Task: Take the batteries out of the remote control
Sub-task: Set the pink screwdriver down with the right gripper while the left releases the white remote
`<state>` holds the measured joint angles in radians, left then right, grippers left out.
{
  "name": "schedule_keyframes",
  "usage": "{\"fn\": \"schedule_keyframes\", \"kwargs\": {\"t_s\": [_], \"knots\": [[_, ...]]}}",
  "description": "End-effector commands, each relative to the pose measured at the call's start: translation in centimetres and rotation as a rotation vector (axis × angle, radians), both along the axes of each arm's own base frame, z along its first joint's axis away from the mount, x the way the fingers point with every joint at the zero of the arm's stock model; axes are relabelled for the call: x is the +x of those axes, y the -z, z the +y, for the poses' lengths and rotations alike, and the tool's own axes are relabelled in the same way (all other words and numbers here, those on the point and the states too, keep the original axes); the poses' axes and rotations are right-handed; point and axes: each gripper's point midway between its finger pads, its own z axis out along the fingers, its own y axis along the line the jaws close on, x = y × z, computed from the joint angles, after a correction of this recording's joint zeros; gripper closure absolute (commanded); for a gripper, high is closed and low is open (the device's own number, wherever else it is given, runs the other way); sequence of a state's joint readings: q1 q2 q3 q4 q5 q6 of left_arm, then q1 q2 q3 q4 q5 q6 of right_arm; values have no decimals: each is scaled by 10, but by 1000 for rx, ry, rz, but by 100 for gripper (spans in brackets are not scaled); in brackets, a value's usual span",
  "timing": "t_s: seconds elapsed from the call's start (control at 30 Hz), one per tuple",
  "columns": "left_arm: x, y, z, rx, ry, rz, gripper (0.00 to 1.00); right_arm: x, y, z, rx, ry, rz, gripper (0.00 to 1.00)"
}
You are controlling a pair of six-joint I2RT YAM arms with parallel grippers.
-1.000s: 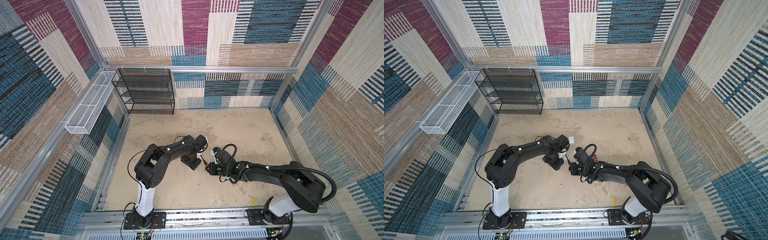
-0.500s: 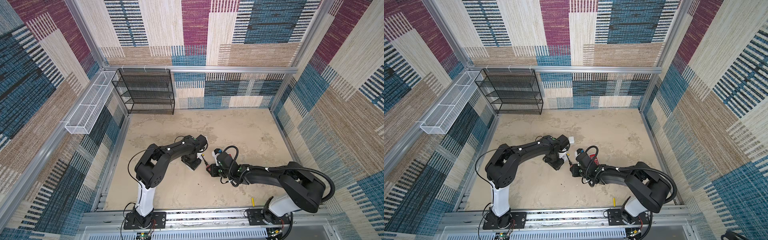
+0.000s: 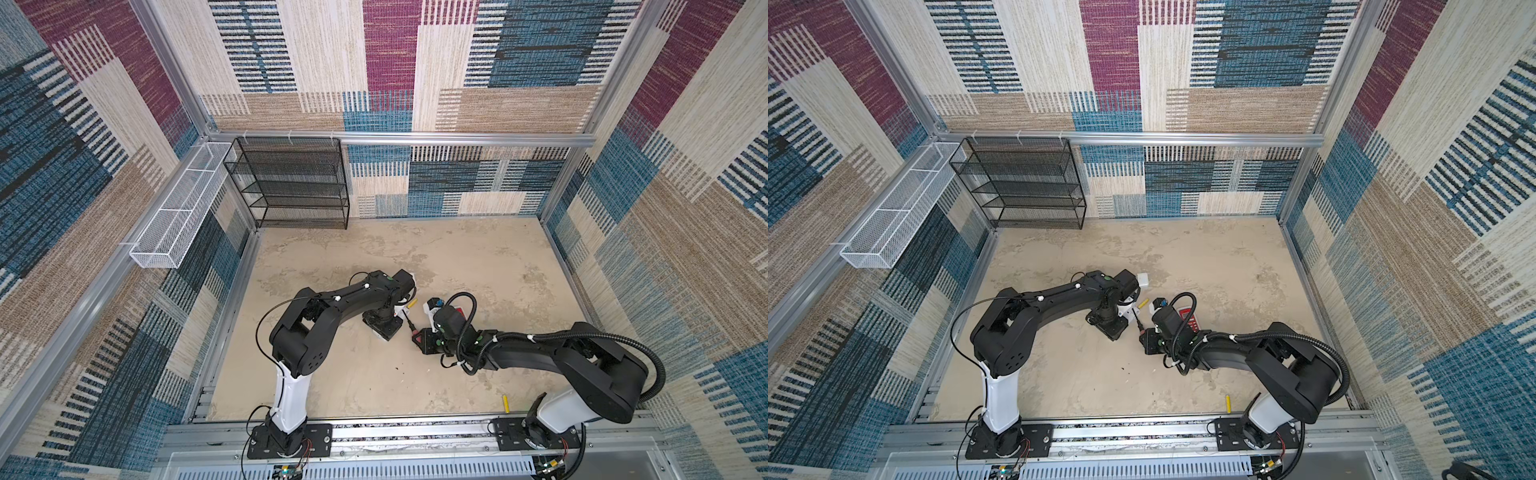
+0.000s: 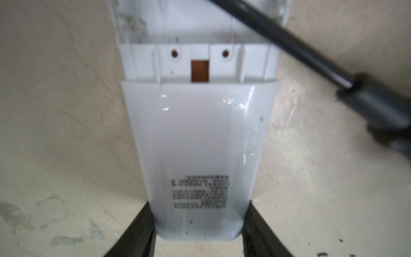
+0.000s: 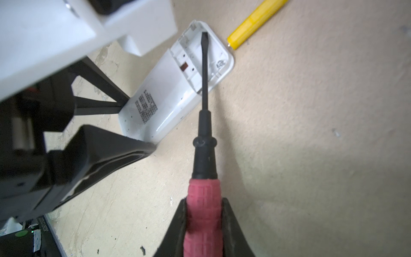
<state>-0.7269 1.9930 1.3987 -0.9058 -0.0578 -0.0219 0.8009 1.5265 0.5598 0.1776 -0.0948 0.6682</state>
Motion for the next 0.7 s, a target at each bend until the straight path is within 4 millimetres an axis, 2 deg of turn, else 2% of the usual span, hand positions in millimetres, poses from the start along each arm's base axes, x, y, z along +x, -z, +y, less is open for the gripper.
{"fn": "schedule_keyframes", "kwargs": {"t_s": [0.0, 0.23, 0.43, 0.53, 0.67], "knots": [[-6, 0, -7, -28, 44, 34, 67, -1, 4, -10, -41, 29, 18, 100], [6, -1, 13, 21, -11, 23, 61, 3, -10, -12, -51, 25, -20, 100], [25, -2, 38, 35, -91, 9, 58, 10, -30, -18, -44, 42, -66, 100], [36, -4, 48, 42, -115, -4, 58, 16, -42, -24, -40, 56, -96, 100], [53, -5, 54, 48, -131, -28, 56, 30, -55, -42, -69, 97, -134, 100]]}}
